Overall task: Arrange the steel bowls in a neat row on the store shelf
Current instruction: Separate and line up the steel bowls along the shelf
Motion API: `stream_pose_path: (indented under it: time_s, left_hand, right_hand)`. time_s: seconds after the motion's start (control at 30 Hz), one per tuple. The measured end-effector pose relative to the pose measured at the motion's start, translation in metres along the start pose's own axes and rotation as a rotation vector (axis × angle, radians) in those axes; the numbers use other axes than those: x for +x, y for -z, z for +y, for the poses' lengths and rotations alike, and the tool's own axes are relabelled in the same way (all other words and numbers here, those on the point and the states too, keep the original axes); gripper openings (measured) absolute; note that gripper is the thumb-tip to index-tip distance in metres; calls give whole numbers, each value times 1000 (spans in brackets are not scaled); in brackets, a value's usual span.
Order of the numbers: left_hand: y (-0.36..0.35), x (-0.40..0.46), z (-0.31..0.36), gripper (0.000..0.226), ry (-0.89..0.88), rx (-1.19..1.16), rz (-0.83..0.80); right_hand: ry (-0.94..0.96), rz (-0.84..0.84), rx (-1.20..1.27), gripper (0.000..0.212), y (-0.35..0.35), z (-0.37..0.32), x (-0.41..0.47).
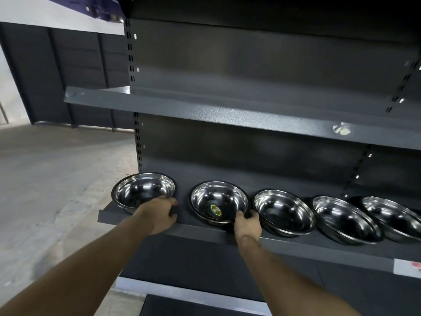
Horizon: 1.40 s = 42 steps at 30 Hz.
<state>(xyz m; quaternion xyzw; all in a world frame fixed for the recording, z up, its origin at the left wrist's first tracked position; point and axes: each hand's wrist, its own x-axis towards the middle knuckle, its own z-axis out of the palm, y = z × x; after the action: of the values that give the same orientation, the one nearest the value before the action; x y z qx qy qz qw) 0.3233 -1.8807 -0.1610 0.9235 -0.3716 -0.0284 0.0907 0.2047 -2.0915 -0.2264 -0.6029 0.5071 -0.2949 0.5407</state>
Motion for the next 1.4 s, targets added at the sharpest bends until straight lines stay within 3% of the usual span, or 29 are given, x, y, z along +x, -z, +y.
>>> stream_pose_path:
  time_s: [0.6,0.73,0.87,1.0,1.17,1.4]
  left_hand:
    - [-9,19,-7,43,-131,-78,30]
    - [-8,31,4,38,-201,-147,116]
    - [-8,40,31,35,-260,-172,164]
    - [-17,40,60,38,-285,-166,139]
    - [-28,37,84,36,-292,-166,130]
    - [-33,25,126,33,-173,-160,221]
  right_hand:
    - [0,21,-35,55,8,6,-7]
    - [-71,198,29,42,23,9,-8]
    - [-205,339,33,64,59,11,1]
    - [-250,325,23,72,97,13,23]
    - [-282,185,73,49,123,12,50]
    - [-152,181,0,32,149,20,75]
